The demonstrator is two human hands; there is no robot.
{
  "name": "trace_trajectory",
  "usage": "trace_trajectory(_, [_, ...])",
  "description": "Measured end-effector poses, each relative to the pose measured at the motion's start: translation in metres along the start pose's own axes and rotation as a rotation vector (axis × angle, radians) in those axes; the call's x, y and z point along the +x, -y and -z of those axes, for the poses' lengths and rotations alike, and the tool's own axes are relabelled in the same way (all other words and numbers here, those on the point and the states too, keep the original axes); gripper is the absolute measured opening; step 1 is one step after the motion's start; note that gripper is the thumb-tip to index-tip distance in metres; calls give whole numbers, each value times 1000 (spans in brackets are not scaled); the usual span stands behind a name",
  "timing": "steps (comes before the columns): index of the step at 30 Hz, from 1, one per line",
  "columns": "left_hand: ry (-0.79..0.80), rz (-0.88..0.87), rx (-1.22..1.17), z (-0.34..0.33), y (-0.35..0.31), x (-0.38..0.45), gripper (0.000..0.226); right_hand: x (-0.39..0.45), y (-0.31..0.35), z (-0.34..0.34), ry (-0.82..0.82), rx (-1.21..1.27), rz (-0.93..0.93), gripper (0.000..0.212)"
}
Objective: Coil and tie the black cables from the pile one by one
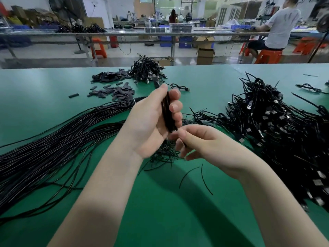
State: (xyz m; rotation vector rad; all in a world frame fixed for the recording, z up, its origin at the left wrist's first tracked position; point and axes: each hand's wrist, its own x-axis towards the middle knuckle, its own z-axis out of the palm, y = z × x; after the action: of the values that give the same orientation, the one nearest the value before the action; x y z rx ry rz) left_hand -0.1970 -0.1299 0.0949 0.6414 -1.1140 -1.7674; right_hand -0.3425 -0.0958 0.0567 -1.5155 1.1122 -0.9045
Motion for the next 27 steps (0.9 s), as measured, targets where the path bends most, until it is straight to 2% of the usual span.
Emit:
trace_trajectory(2, [11,3,13,-2,5,1,36,1,-3,1,-7,52,31,16])
trace_trajectory(5, [47,25,54,-4,11,2,38,1,-3,-2,5,156,89,29])
trace_trajectory(8, [105,48,47,-7,18,2,36,4,-2,-7,-88,151,152,36])
trace_trajectory(12, [169,171,0,-2,24,1,31,0,-11,-2,-50,73,75,30])
trace_trajectory(15, [112,278,247,8,31,2,35,-9,-26,0,-53,-75,1,4])
trace_trajectory(17, [67,327,479,8,36,-1,38,-15,-35,-2,-19,-115,-44,13])
trace_trajectory(19, [22,330,651,7,39,-8,41,-19,-40,-6,35,-128,-66,13])
trace_trajectory(21, [-43,256,928,6,41,-17,44,-22,-42,-7,14,-167,-111,11])
trace_trajectory(22, [-87,185,1134,8,43,-22,45,-22,-43,-5,-28,-178,-148,17])
trace_trajectory(24, [-192,-41,1491,14,46,-35,34,-25,-46,1,-89,-129,-253,26])
trace_trajectory(25, [-190,-199,1562,16,50,-42,27,-27,-44,4,-73,-85,-305,27])
trace_trajectory(26, [-133,-357,1617,19,54,-48,35,-29,-42,7,-16,-53,-348,27])
trace_trajectory(27, [-36,-451,1721,21,60,-52,53,-31,-40,9,65,-29,-391,27])
